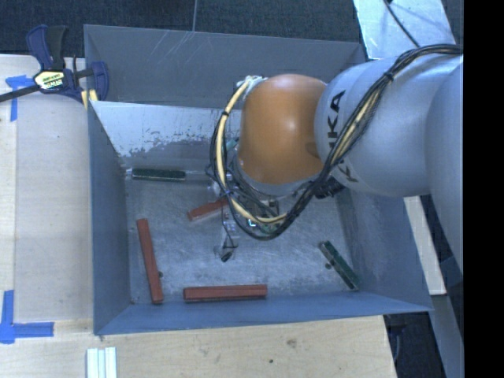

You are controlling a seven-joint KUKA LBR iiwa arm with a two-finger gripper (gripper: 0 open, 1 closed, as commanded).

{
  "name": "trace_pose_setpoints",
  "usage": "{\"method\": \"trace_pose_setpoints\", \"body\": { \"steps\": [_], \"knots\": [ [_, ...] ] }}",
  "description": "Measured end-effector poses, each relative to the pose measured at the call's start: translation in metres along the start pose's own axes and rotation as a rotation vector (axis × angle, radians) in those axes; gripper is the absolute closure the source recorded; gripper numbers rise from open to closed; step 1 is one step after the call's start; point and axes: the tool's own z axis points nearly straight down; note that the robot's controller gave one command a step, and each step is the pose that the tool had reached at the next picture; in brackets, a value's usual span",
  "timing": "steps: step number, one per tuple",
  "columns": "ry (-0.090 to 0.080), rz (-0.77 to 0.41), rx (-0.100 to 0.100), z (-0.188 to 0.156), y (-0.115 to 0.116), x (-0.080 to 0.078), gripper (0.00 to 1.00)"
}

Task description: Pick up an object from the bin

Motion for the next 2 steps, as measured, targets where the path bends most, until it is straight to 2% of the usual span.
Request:
{"method": "trace_pose_setpoints", "body": {
  "steps": [1, 2],
  "knots": [
    [-0.009, 0.053, -0.002, 0.0931, -0.0204, -0.0322, 0.0],
    [-0.011, 0.053, -0.003, 0.0883, -0.0197, -0.033, 1.0]
  ]
}}
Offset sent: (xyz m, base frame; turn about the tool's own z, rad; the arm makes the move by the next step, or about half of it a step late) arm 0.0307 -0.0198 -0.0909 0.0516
